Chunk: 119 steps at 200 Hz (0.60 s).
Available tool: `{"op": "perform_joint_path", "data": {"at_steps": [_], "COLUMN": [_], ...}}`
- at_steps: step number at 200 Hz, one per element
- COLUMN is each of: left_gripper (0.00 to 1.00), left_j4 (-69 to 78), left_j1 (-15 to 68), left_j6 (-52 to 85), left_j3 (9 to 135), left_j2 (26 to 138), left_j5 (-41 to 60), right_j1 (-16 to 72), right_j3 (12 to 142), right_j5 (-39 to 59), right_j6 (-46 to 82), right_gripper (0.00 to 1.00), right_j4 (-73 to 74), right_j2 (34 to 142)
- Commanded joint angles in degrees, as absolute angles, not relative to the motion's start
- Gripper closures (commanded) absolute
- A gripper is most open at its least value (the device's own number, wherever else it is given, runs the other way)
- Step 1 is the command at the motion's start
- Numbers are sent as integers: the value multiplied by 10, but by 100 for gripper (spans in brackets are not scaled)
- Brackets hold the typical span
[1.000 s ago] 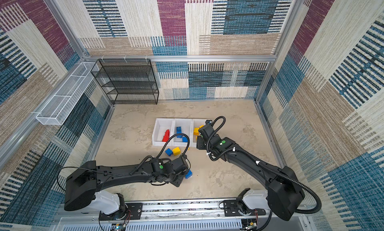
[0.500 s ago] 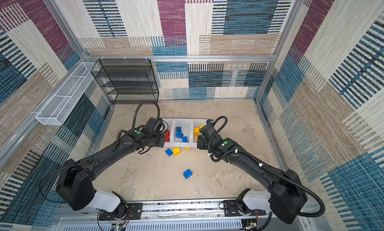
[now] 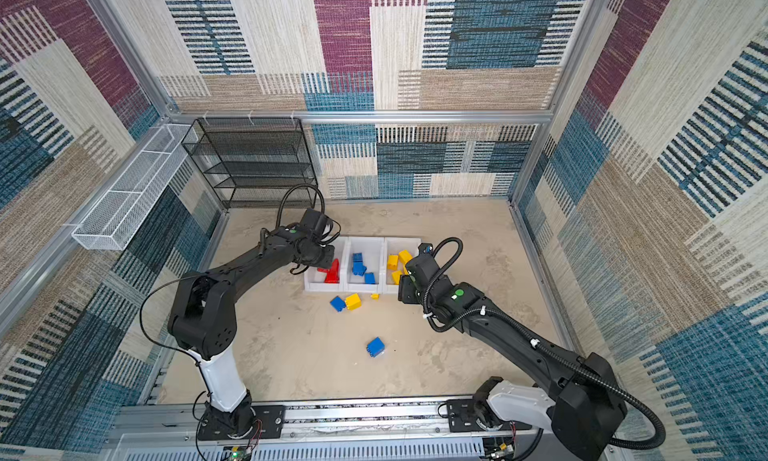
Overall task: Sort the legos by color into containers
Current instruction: 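Carry the red 2x4 brick with the left gripper into the nearest compartment, release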
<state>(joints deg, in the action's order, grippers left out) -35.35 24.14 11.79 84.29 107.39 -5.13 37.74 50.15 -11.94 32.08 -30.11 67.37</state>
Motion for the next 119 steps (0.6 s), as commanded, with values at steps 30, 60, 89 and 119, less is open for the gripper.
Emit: {"op": "perform_joint_path", "data": {"at_steps": [30,60,89,119], "left_gripper": [46,46,45,45], "left_j4": [-365,-361,-344,-338], "left_j1": [238,238,238,239], "left_j6": [122,131,145,164], "left_j3": [839,810,742,656], "left_j2": [1062,1029,960,870], "left_j5": [-48,-41,-33,-26], "right_j1": [377,377,384,420], "right_j3": [504,507,509,527], "right_j5": [-111,-91,-74,-73], "right_j6": [322,307,301,300], "right_gripper": [29,30,31,31], "right_j4": [-301,-299,-293,-278], "right_j2": [672,683,705,758]}}
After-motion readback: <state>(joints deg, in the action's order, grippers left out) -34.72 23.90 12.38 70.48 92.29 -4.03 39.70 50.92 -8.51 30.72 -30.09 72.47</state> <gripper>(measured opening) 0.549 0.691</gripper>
